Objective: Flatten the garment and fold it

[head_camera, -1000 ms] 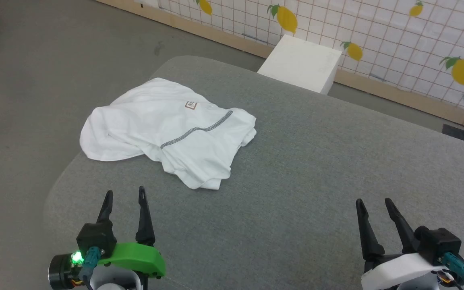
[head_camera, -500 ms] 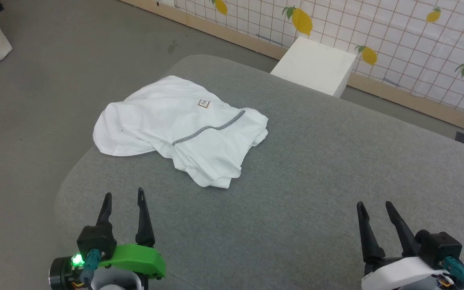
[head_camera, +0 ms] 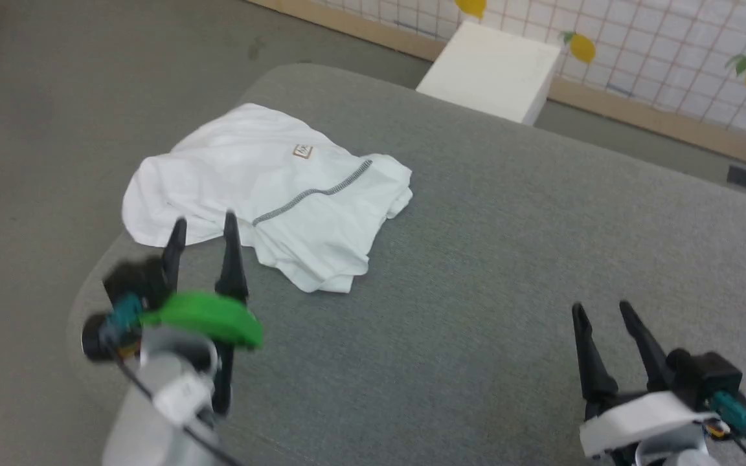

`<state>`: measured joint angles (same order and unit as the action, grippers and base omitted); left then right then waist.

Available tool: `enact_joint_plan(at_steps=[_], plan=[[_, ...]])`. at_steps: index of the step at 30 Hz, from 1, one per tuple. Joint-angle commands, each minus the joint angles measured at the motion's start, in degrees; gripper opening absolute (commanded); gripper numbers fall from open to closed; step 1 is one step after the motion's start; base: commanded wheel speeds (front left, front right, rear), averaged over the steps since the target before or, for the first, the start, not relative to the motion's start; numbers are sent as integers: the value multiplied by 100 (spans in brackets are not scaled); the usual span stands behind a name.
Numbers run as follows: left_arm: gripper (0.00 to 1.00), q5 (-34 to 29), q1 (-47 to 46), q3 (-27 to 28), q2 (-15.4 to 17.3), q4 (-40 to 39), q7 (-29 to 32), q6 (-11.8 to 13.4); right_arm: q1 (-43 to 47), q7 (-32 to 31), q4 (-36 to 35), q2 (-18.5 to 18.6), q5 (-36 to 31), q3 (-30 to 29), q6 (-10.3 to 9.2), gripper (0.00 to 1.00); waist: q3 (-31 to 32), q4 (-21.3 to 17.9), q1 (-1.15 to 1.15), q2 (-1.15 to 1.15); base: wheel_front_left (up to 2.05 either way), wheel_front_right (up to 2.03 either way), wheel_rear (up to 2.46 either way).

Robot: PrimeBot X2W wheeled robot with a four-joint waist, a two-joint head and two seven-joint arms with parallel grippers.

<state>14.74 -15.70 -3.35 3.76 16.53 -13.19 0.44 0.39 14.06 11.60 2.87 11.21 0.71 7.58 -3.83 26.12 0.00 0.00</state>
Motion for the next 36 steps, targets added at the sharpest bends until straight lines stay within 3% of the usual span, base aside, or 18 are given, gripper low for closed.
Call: enact_joint_plan(at_steps=[1,6,12,18,23,24,25,29,33,36], plan=[[100,172,-440,53,76,234,167,-117,-165,-37,-92,0,-83,-21,-9,100,-428,-355,0,0,0,0,0],[100,905,-1730,251,124,1334,1362,-429,-378,-207,-319,0,-306,-147,-9,100,-1022,-759,0,0,0,0,0],[100,1388,-2753,421,273,2543,2871,-324,-494,-337,-574,0,-449,-329,-9,100,-1626,-1237,0,0,0,0,0],[100,1431,-3003,291,389,3377,4105,-54,-507,-392,-738,0,-522,-421,-9,100,-1915,-1455,0,0,0,0,0],[100,1300,-2935,193,479,3828,4732,480,-515,-398,-776,0,-507,-422,-9,100,-1933,-1468,0,0,0,0,0],[29,1278,-2916,200,473,3823,4660,589,-516,-394,-765,0,-489,-404,-9,100,-1912,-1452,0,0,0,0,0],[0,1288,-2903,256,460,3768,4471,686,-514,-387,-755,0,-471,-390,-9,100,-1890,-1435,0,0,0,0,0],[0,1362,-2876,467,415,3459,3459,777,-496,-345,-643,0,-396,-315,-9,100,-1703,-1337,0,0,0,0,0],[0,1582,-3171,691,390,3028,2655,486,-481,-291,-520,0,-335,-243,-9,100,-1465,-1264,0,0,0,0,0],[0,1732,-3650,708,398,2608,2293,15,-491,-222,-389,0,-231,-149,-9,100,-1213,-1303,0,0,0,0,0]])
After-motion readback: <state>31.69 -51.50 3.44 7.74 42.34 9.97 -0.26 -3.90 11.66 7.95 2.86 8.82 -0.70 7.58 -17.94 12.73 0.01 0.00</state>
